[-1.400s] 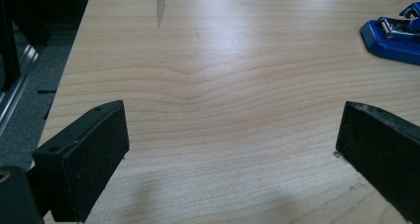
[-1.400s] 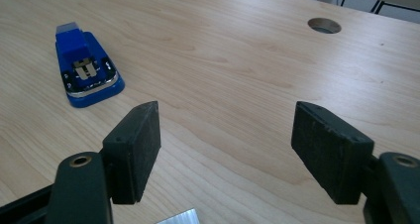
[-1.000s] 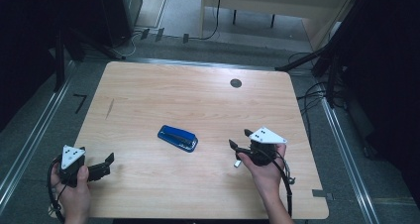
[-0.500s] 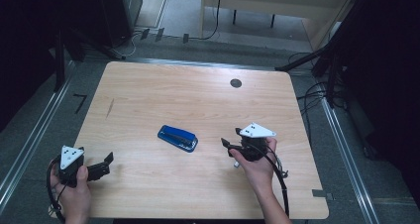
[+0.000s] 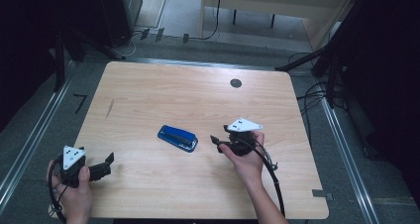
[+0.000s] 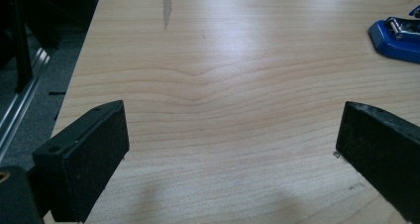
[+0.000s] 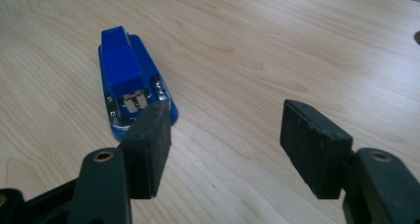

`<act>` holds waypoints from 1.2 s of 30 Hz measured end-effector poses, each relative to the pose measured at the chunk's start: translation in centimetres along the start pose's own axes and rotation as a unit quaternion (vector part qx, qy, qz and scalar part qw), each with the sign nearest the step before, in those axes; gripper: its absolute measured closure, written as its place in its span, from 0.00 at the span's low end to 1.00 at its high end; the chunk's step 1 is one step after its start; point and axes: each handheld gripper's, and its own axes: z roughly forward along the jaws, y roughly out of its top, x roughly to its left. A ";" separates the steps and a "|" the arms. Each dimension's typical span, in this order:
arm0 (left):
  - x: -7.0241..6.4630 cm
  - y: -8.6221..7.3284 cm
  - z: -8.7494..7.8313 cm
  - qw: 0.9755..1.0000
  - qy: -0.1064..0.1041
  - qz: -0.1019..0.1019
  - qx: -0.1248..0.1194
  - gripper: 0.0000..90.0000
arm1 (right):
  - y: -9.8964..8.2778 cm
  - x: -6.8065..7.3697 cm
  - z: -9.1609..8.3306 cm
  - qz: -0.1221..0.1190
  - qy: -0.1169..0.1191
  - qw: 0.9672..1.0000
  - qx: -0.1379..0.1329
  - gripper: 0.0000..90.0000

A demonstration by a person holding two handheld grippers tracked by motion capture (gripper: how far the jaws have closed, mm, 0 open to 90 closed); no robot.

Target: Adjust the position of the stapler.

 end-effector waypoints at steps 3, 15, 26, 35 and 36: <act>0.0 0.0 0.0 1.000 -0.001 -0.001 0.000 0.01 | 0.4 0.2 0.8 0.001 0.009 1.000 0.008 0.42; -0.1 0.0 0.1 1.000 -0.004 0.005 0.004 0.01 | 1.5 1.1 2.6 -0.005 0.041 0.999 0.020 0.41; 0.1 0.2 0.3 1.000 -0.012 0.001 0.012 0.01 | 2.3 2.2 3.4 -0.019 0.063 0.998 0.025 0.41; 0.0 0.2 0.4 1.000 -0.015 0.006 0.016 0.01 | 2.7 3.5 4.8 -0.042 0.094 0.994 0.033 0.41; 0.0 0.2 0.4 1.000 -0.014 0.005 0.016 0.01 | 2.7 3.6 5.0 -0.044 0.095 0.994 0.036 0.41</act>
